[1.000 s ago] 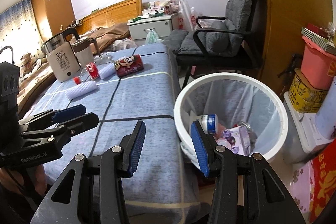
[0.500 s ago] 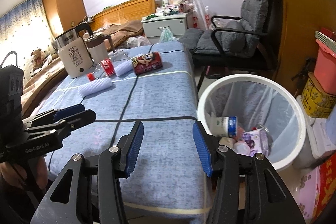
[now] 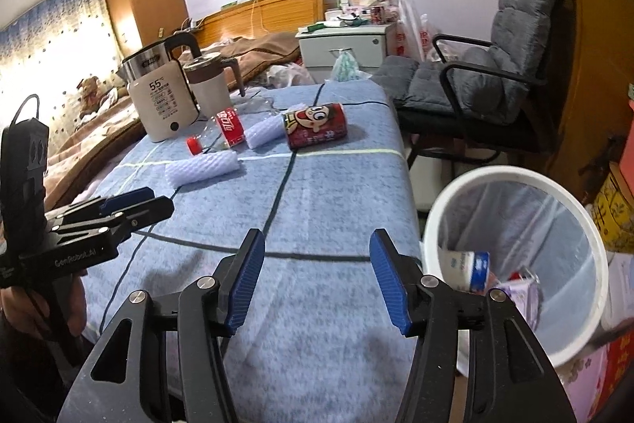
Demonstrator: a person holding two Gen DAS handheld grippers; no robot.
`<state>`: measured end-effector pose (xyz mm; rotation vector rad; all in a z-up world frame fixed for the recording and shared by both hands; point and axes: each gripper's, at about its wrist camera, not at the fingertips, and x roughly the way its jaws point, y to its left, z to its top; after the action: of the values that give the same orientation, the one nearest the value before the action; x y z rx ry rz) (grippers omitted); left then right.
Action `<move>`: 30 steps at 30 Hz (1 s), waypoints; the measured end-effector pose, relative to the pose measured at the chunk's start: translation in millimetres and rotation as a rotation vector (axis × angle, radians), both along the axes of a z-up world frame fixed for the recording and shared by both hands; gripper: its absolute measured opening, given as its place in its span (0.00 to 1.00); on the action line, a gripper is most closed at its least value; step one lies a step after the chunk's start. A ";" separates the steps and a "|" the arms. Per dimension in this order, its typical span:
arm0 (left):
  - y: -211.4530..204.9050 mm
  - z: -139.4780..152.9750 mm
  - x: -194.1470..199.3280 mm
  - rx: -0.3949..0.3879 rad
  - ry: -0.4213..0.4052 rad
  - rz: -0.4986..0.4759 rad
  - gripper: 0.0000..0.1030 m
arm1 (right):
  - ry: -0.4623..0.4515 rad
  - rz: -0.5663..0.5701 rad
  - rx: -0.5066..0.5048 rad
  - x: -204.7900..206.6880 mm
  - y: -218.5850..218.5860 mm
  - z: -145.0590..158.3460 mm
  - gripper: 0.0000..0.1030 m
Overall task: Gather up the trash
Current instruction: 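Move both open tools back toward the remaining trash on the table, then grasp the white foam net with left tool while right tool grasps red cartoon can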
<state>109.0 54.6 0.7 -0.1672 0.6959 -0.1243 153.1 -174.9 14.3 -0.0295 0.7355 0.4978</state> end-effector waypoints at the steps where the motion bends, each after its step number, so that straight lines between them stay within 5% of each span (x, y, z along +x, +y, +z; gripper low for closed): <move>1: 3.2 -0.3 2.1 0.003 0.001 0.003 0.56 | -0.002 0.004 -0.002 2.2 2.3 0.3 0.54; 20: 70.4 -21.9 74.7 0.095 0.044 0.036 0.61 | -0.015 0.039 -0.069 72.8 70.4 -5.1 0.54; 30: 75.5 -41.5 85.7 0.046 0.108 -0.028 0.61 | 0.017 0.008 -0.145 130.8 117.0 -33.5 0.54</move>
<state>194.8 130.0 -40.8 -0.1206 0.8086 -0.1261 283.8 -57.9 -19.2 -0.1634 0.7872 0.4520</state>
